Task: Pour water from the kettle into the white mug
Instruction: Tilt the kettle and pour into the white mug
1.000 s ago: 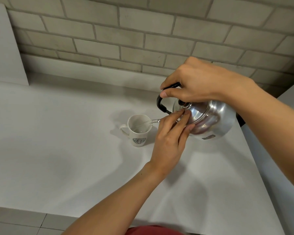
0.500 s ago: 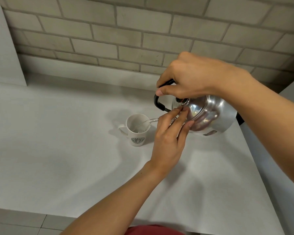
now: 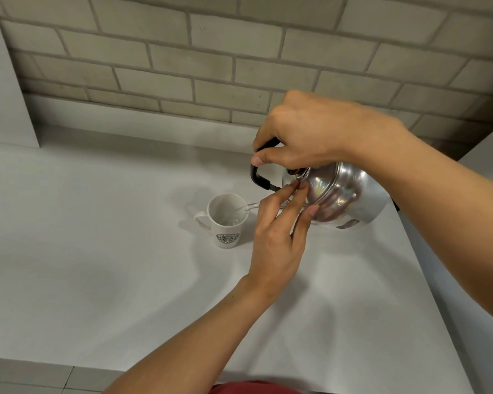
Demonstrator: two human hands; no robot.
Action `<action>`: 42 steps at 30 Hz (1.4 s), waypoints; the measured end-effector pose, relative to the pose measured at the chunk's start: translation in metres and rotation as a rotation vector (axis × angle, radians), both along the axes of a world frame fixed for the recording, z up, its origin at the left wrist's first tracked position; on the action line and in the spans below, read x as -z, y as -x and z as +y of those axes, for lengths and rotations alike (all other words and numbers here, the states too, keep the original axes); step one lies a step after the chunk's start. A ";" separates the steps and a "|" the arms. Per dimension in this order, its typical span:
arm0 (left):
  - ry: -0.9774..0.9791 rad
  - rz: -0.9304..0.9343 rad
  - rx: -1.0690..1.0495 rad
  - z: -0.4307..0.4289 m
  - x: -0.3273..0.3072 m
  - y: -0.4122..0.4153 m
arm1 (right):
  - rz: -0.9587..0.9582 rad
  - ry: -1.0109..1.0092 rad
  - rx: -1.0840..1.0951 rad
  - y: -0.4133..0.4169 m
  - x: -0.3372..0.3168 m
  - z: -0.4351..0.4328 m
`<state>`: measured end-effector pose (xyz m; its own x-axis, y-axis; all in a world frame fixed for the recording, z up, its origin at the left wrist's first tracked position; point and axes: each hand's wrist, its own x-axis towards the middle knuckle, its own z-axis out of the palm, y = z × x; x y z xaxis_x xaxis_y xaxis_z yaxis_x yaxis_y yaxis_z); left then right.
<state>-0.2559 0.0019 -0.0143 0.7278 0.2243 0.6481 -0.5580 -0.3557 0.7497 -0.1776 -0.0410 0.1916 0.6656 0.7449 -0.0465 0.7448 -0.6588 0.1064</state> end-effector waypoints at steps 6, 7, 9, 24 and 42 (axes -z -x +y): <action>0.025 0.005 0.004 0.001 0.001 -0.001 | 0.010 -0.004 -0.008 0.001 -0.003 0.004; 0.027 0.004 0.005 0.001 0.001 -0.001 | 0.007 -0.002 -0.009 0.001 -0.002 0.005; 0.033 0.004 0.003 0.001 0.001 -0.001 | 0.008 0.001 -0.005 0.001 -0.002 0.007; 0.080 0.014 0.035 0.001 0.003 -0.002 | 0.004 0.024 0.006 0.001 -0.003 0.013; 0.122 0.026 0.050 0.000 0.000 -0.001 | 0.006 0.099 0.009 0.005 -0.008 0.020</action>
<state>-0.2548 0.0015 -0.0141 0.7561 0.2638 0.5989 -0.5526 -0.2331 0.8002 -0.1830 -0.0207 0.1998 0.6719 0.7302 -0.1238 0.7395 -0.6522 0.1669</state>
